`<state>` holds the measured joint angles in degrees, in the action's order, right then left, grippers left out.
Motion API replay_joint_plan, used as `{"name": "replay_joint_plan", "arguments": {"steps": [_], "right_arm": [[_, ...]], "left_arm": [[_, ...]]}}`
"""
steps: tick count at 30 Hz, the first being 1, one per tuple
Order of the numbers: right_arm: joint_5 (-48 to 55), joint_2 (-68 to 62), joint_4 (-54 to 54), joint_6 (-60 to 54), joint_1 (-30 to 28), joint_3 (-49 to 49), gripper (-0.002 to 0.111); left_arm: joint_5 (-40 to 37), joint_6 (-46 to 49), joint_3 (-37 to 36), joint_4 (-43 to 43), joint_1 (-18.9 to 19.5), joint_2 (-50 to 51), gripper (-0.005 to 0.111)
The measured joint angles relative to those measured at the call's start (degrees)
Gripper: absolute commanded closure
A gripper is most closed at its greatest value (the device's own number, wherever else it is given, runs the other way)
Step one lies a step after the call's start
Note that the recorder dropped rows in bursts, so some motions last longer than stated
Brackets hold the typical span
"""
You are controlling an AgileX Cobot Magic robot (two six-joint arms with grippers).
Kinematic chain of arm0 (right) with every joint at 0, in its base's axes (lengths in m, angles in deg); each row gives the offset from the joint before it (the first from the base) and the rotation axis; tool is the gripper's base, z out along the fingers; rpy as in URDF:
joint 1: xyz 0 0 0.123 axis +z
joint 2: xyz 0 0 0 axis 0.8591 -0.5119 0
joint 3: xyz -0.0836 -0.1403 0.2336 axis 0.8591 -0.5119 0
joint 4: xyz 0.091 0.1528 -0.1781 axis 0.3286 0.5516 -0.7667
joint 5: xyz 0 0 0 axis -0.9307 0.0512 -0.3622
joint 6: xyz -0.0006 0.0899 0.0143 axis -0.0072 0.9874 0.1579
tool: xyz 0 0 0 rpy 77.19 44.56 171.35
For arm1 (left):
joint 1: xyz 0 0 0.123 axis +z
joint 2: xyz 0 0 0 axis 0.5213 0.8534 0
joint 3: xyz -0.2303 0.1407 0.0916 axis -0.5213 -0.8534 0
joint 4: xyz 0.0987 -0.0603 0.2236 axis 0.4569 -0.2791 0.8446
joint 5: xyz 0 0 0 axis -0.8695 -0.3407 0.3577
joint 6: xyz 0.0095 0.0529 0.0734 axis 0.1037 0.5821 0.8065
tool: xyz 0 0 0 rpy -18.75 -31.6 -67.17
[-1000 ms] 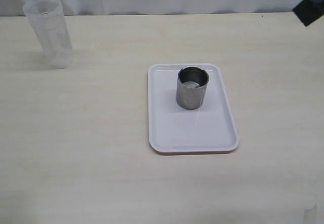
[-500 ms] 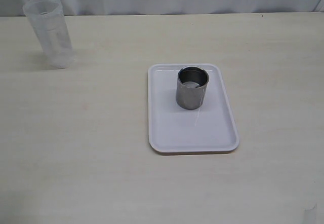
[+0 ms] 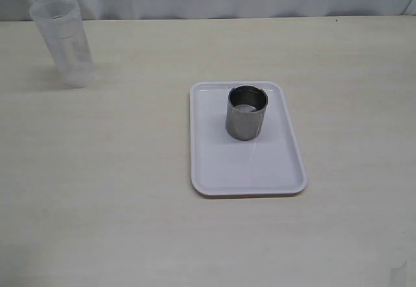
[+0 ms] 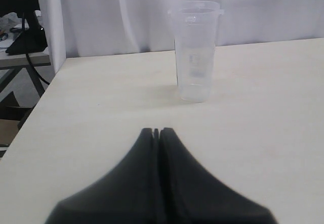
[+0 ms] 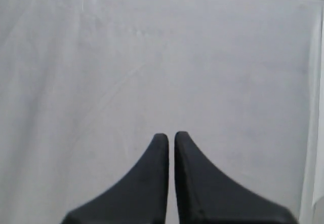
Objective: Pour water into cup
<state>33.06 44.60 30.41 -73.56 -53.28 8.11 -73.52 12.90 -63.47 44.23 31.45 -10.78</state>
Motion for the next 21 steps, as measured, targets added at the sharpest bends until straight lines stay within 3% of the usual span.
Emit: {"name": "replay_joint_plan", "arguments": {"steps": [8, 13, 21], "right_arm": [[27.3, 2.4, 0.2, -0.1, 0.0, -0.1, 0.104], [45.3, 2.4, 0.3, 7.3, 0.0, -0.1, 0.104], [51.1, 2.4, 2.4, 8.0, 0.0, -0.1, 0.104]], "left_arm": [[0.0, 0.0, 0.0, 0.0, 0.0, 0.0, 0.107], [0.0, 0.0, 0.0, 0.0, 0.0, 0.0, 0.107], [0.0, 0.0, 0.0, 0.0, 0.0, 0.0, 0.107]]}}
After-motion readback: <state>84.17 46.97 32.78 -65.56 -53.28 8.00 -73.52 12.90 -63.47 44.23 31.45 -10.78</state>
